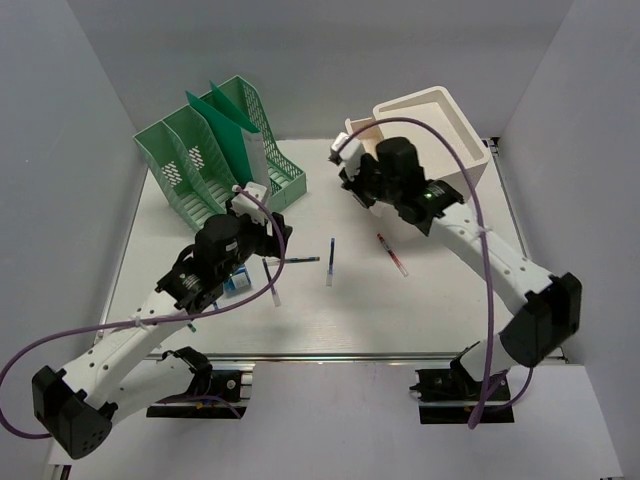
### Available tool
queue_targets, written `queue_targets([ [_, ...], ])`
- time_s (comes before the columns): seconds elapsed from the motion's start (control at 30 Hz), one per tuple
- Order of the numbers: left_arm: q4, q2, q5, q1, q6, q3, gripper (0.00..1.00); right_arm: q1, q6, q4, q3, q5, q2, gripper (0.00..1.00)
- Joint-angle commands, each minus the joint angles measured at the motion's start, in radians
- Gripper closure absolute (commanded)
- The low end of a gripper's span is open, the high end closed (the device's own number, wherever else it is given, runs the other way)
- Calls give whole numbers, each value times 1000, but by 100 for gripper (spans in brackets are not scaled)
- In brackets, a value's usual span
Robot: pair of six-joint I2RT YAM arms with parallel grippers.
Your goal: Organize the desk
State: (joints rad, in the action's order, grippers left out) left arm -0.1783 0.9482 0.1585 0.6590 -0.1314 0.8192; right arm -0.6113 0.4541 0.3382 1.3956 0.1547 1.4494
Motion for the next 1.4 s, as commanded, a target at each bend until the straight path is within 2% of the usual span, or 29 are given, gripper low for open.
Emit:
queue_targets([
  [0.0, 28, -68, 67, -2, 39, -20, 19, -80, -40, 13, 126, -291, 75, 100],
  [0.17, 31, -74, 88, -2, 42, -25, 18, -152, -65, 56, 272, -542, 252, 100],
  [0.37, 30, -74, 88, -2, 49, -23, 18, -203, -74, -51, 258, -820, 313, 100],
  [0.67, 33, -80, 87, -2, 47, -26, 18, -203, -68, -76, 209, -863, 304, 100],
  [1.0, 34, -72, 101, -2, 47, -32, 18, -202, -86, -27, 161, -754, 247, 100],
  [1.37, 33, -58, 105, -2, 47, -29, 18, -194, -45, -36, 126, -874, 269, 100],
])
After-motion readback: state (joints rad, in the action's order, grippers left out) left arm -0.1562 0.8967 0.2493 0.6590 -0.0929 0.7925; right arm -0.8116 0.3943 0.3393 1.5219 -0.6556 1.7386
